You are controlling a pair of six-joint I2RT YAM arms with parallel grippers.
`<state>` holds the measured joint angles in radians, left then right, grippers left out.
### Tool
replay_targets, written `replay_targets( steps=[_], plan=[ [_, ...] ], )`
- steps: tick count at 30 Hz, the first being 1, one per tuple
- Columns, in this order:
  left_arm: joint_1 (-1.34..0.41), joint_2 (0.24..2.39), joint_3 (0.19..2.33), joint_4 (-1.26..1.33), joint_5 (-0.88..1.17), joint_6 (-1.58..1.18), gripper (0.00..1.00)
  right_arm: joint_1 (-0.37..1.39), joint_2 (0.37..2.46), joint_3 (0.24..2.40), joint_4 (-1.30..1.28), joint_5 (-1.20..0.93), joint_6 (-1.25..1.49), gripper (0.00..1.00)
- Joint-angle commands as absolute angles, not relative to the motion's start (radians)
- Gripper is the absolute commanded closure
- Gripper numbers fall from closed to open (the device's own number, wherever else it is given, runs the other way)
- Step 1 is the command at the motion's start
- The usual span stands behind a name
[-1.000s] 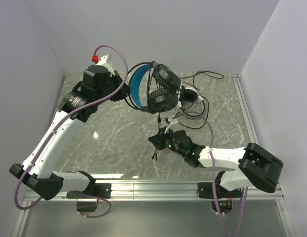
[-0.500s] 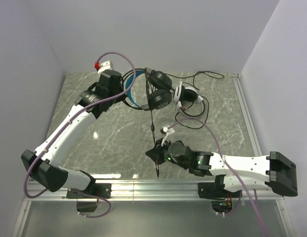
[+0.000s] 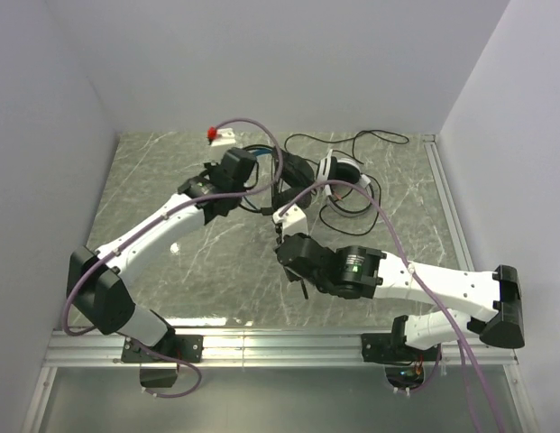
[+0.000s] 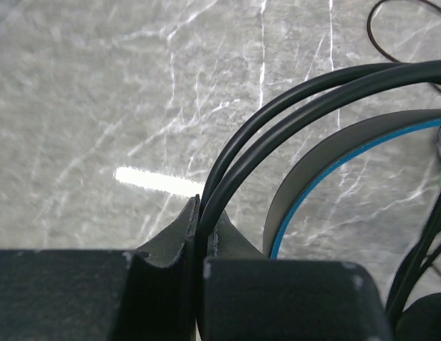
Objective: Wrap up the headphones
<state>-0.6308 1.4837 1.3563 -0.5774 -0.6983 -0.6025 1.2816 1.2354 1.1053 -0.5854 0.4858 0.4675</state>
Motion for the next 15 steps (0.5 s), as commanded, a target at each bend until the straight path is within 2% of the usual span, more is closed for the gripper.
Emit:
replay_targets(
  steps=[1, 5, 9, 15],
  plan=[
    [-0.672, 1.494, 1.332, -0.328, -0.969, -0.451, 1.00, 1.309, 1.244, 1.213, -0.738, 0.661, 0.344, 1.00],
    [-0.690, 1.520, 1.330, -0.371, -0.939, -0.379, 1.00, 1.308, 1.267, 1.210, -0.727, 0.814, 0.292, 1.00],
    [-0.695, 1.502, 1.301, -0.387, -0.807, -0.307, 1.00, 1.308, 1.258, 1.128, -0.640, 0.942, 0.235, 1.00],
    [-0.698, 1.430, 1.238, -0.405, -0.618, -0.232, 1.00, 1.310, 1.151, 0.949, -0.381, 0.954, 0.070, 1.00]
  ],
)
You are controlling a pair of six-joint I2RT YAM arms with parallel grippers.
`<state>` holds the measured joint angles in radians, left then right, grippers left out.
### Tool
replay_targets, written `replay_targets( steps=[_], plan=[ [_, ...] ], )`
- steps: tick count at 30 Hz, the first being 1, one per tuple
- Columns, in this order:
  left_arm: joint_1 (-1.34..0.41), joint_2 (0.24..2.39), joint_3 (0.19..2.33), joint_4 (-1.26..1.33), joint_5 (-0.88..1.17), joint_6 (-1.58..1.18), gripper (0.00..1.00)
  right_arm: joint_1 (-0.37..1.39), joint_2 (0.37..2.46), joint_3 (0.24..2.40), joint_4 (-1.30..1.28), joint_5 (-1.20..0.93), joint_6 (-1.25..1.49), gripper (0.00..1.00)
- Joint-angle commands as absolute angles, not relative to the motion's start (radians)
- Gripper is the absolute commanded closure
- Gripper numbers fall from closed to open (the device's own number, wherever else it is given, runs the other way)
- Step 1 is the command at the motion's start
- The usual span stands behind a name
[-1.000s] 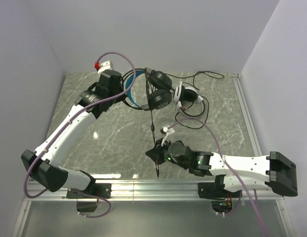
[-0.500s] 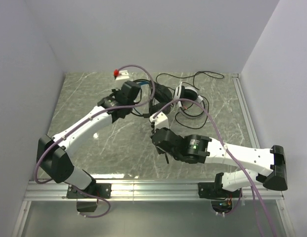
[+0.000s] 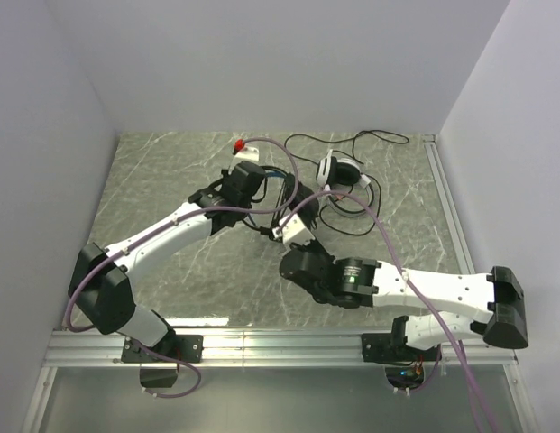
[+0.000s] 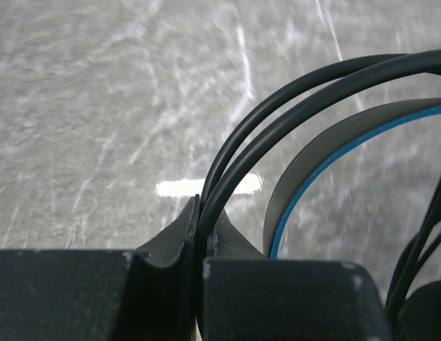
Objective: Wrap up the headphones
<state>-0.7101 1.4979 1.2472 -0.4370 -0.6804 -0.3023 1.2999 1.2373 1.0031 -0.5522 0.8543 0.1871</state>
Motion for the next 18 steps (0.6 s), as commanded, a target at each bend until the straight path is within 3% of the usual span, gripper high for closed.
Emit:
replay_targets(
  steps=[1, 10, 18],
  plan=[
    [-0.698, 1.425, 1.238, -0.416, -0.565, -0.230, 1.00, 1.312, 1.116, 0.924, -0.350, 0.927, 0.031, 1.00],
    [-0.698, 1.376, 1.264, -0.558, -0.331, -0.176, 1.00, 1.310, 0.936, 0.738, -0.059, 0.870, -0.212, 1.00],
    [-0.701, 1.402, 1.265, -0.594, -0.305, -0.152, 1.00, 1.312, 1.002, 0.756, -0.089, 0.822, -0.259, 1.00]
  ],
)
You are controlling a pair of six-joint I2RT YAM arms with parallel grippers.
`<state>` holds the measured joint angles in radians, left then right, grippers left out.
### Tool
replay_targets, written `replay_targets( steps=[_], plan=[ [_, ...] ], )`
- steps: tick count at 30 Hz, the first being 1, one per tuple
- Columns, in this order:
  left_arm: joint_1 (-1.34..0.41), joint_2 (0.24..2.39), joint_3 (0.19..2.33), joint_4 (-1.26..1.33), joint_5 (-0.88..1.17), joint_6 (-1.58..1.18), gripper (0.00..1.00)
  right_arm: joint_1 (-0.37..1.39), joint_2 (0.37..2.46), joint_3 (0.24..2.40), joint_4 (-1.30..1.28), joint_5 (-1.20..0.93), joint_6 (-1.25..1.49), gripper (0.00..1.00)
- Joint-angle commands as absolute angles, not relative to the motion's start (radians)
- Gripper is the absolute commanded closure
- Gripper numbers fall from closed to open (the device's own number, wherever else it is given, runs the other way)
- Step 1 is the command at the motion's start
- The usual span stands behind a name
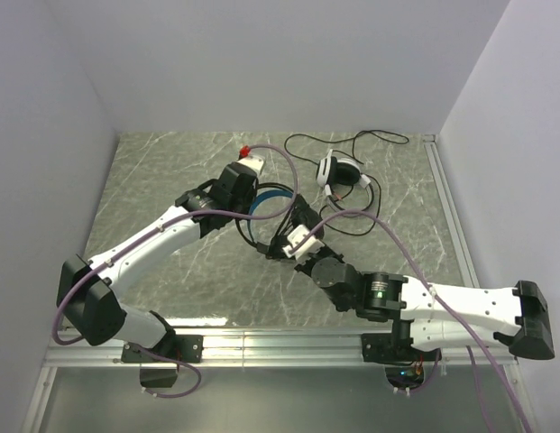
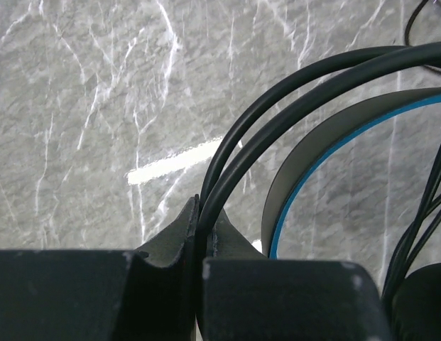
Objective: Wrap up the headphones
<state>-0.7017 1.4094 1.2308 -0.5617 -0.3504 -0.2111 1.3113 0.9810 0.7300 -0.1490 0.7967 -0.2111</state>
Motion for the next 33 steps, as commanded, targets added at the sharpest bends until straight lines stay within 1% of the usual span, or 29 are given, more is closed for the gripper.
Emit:
replay_targets(
  steps=[1, 10, 15, 19, 20, 21, 27, 33],
  plan=[
    [-0.700, 1.408, 1.270, -0.597, -0.308, -0.155, 1.00, 1.313, 1.026, 0.762, -0.098, 0.819, -0.262, 1.00],
    [-0.704, 1.480, 1.289, -0.598, -0.347, -0.147, 1.00, 1.384, 1.196, 0.779, -0.045, 0.992, -0.411, 1.00],
    [-0.707, 1.488, 1.275, -0.577, -0.333, -0.138, 1.00, 1.407, 1.284, 0.799, -0.020, 1.038, -0.530, 1.00],
    [-0.713, 1.477, 1.246, -0.542, -0.276, -0.121, 1.00, 1.430, 1.336, 0.812, -0.002, 1.045, -0.652, 1.00],
    [-0.715, 1.474, 1.240, -0.535, -0.264, -0.117, 1.00, 1.431, 1.341, 0.804, 0.061, 1.049, -0.688, 1.00],
    [-0.718, 1.471, 1.233, -0.526, -0.247, -0.109, 1.00, 1.436, 1.344, 0.801, 0.080, 1.048, -0.746, 1.00],
    [-0.736, 1.470, 1.195, -0.497, -0.215, -0.065, 1.00, 1.436, 1.335, 0.793, 0.185, 1.022, -0.877, 1.00],
    [-0.753, 1.491, 1.143, -0.427, -0.236, -0.063, 1.00, 1.422, 1.316, 0.854, 0.169, 0.959, -0.893, 1.00]
  ],
)
